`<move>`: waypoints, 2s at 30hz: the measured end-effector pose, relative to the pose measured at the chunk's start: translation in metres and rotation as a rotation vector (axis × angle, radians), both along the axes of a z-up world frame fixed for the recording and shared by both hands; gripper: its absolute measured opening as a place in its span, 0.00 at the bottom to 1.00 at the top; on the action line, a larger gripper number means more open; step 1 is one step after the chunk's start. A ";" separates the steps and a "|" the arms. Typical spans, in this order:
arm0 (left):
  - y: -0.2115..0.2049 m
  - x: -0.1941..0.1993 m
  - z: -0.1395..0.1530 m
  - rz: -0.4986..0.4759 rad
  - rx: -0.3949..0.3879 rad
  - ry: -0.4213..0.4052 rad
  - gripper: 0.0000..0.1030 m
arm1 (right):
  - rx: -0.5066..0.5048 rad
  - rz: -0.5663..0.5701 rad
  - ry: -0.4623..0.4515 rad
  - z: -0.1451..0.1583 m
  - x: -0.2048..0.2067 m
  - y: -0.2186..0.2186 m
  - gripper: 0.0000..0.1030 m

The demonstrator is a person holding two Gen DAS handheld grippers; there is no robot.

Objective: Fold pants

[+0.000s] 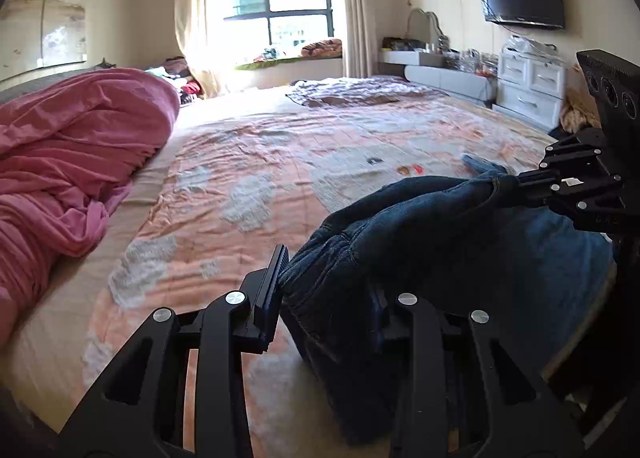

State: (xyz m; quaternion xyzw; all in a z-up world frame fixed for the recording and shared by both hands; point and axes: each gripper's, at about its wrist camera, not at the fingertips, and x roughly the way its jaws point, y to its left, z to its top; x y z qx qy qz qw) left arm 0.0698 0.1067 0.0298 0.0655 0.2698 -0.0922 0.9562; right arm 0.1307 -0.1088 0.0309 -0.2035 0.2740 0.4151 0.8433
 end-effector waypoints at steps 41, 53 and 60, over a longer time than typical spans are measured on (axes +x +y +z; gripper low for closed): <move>-0.060 -0.021 -0.068 -0.069 -0.026 0.397 0.33 | 0.136 -0.031 0.217 -0.040 -0.086 -0.047 0.32; -0.057 -0.013 -0.072 -0.067 -0.052 0.383 0.33 | -0.004 -0.189 0.346 -0.083 -0.025 -0.020 0.41; -0.057 -0.026 -0.044 -0.062 -0.093 0.323 0.42 | 0.210 -0.245 0.314 -0.038 -0.033 -0.074 0.45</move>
